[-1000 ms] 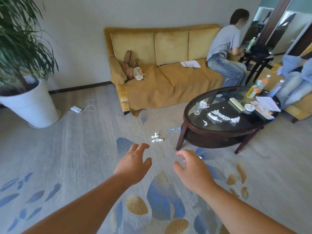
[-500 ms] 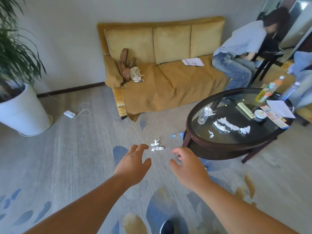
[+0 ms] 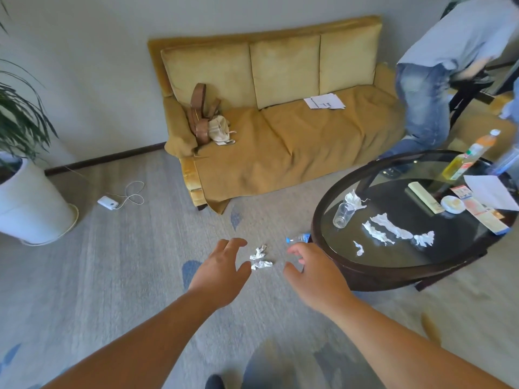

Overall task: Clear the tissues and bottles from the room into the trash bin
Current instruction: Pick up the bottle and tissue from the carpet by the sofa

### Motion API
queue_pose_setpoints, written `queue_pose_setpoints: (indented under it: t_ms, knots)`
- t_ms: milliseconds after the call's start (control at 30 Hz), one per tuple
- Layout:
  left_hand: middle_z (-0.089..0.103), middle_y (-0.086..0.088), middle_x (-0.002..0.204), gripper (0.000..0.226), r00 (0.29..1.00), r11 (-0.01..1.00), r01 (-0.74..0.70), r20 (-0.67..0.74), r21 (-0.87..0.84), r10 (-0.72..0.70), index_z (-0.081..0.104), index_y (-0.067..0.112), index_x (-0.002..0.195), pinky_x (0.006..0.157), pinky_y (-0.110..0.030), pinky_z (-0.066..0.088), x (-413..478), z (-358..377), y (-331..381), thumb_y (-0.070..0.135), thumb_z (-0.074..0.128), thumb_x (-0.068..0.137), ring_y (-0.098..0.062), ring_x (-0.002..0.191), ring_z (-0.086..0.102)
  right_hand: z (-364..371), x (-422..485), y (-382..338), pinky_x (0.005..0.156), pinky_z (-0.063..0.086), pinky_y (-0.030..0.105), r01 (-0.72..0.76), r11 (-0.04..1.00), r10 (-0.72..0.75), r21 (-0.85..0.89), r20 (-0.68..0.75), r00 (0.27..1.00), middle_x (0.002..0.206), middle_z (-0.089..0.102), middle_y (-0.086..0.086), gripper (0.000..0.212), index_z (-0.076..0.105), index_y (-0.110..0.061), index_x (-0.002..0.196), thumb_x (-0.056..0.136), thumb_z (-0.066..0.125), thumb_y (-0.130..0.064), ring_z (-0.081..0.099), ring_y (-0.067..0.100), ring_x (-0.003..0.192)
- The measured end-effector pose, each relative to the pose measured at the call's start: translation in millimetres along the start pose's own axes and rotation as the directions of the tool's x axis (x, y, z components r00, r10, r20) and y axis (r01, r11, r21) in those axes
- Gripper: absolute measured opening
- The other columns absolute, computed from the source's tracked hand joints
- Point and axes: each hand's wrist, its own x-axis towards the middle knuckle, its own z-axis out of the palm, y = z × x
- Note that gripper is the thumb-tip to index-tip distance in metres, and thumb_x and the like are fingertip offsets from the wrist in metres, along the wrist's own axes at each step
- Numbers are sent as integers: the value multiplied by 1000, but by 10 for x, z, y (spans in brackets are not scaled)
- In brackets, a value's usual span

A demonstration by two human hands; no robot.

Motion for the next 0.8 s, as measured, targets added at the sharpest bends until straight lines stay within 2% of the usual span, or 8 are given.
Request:
queue_pose_setpoints:
  t_ms: [167,267,333,500,700,800]
  knots:
    - [41,5,141,45,999,1000,-3,41,13,3,37,34,138,87,-30,54,545,-17,-175,41,50,95,-10,103,57,84,512,4,68,33,5,-39,999,38,8,25,999,121,53,-14,31,54,-28,124,93,53,-32,47,-3,97]
    - [41,5,142,45,997,1000,-22,71,5,21,37,34,138,87,-27,52,974,-37,-295,41,49,95,-7,99,55,115,865,-21,78,42,19,-90,996,90,10,13,996,121,54,-12,31,54,-28,123,93,53,-35,54,1,93]
    - [41,6,141,44,994,999,-42,101,7,41,37,34,137,87,-27,52,1280,-74,-363,41,49,95,-9,104,56,136,1100,-33,83,45,23,-133,991,133,-4,-3,991,123,54,-11,33,54,-28,124,92,53,-36,57,4,94]
    - [44,7,135,43,983,997,-82,166,16,78,37,36,136,86,-32,53,1969,-159,-507,41,49,95,-10,101,58,184,1611,-41,91,39,20,-214,977,213,-10,-19,977,127,53,-10,36,53,-26,128,93,52,-35,52,4,112]
    - [44,6,133,43,968,994,-105,233,37,93,38,34,136,87,-34,53,2575,-90,-574,40,49,94,-13,105,57,248,2040,38,93,41,24,-280,960,280,-3,-13,960,127,53,-11,36,52,-27,127,93,53,-36,54,6,107]
    - [43,5,134,43,958,995,-93,276,42,78,37,35,135,88,-34,52,2824,57,-586,40,50,94,-15,109,56,261,2266,163,88,38,19,-287,958,287,12,6,958,128,51,-12,36,51,-28,128,93,52,-36,52,4,109]
